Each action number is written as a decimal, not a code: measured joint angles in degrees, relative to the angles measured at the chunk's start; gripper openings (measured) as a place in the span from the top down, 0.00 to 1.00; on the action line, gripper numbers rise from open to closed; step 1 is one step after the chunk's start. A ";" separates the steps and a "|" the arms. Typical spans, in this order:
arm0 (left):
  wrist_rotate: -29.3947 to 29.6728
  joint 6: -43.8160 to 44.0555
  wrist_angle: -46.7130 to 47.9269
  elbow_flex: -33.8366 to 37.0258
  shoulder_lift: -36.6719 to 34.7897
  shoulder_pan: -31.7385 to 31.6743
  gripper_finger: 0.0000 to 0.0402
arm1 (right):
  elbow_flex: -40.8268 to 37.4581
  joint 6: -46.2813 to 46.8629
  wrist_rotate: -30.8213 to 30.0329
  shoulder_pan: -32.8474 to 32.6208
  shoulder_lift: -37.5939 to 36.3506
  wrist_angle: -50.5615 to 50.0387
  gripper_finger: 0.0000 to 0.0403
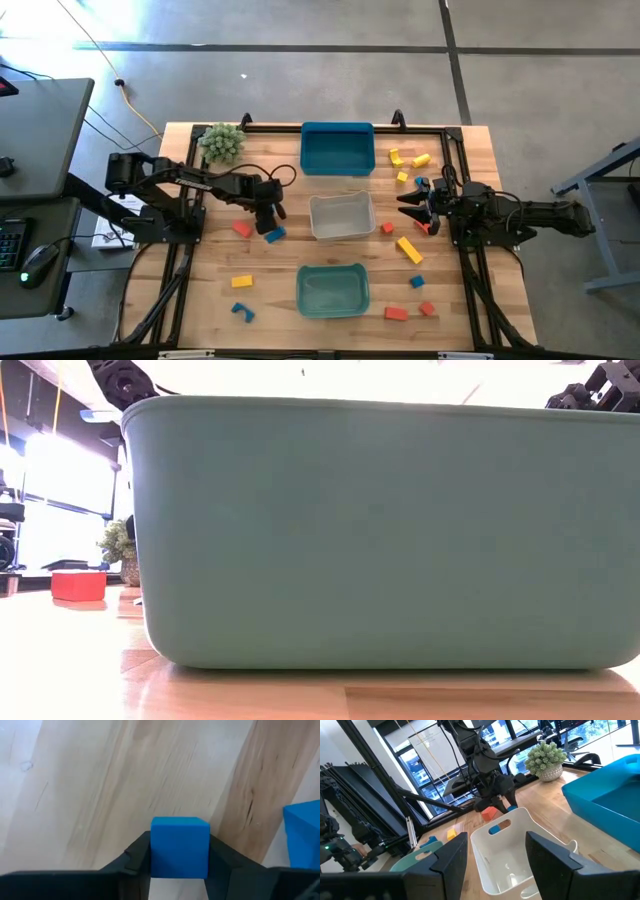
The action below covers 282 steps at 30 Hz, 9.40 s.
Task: Sort & place blocks by color
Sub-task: Put the blue block into the blue bin, then put the yellow block into the white bin
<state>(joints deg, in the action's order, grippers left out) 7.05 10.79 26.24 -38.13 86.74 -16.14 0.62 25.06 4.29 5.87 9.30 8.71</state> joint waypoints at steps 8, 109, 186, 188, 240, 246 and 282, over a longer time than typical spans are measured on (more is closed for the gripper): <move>-4.06 2.60 -1.44 -2.85 -0.39 0.40 0.74 | -0.02 0.00 0.00 -0.02 0.00 -0.16 0.53; -10.56 5.61 -26.88 -26.12 -2.69 -16.65 0.51 | 0.00 0.00 0.00 -0.02 0.00 -1.18 0.53; 6.38 0.98 -0.78 -26.12 -14.84 -7.47 0.51 | 54.86 -5.80 -18.45 14.90 49.95 -65.65 0.53; 5.46 0.96 -0.78 -26.12 -14.84 -7.58 0.51 | 54.86 -7.31 -15.83 16.51 51.86 -65.70 0.53; 5.07 1.20 -0.74 -26.12 -14.84 -7.54 0.51 | 54.84 -40.59 -7.43 33.68 88.34 -57.13 0.42; 5.07 1.20 -0.76 -26.12 -14.84 -7.54 0.51 | 54.84 -40.46 -7.19 33.66 88.94 -57.44 0.52; 5.13 -3.52 -0.72 -26.10 -14.84 -7.58 0.51 | 54.80 -6.14 -0.37 17.22 62.16 -54.53 0.74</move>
<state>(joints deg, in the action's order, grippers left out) 12.18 7.27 25.52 -64.23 71.90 -23.73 55.42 18.92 3.93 23.09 71.46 -45.82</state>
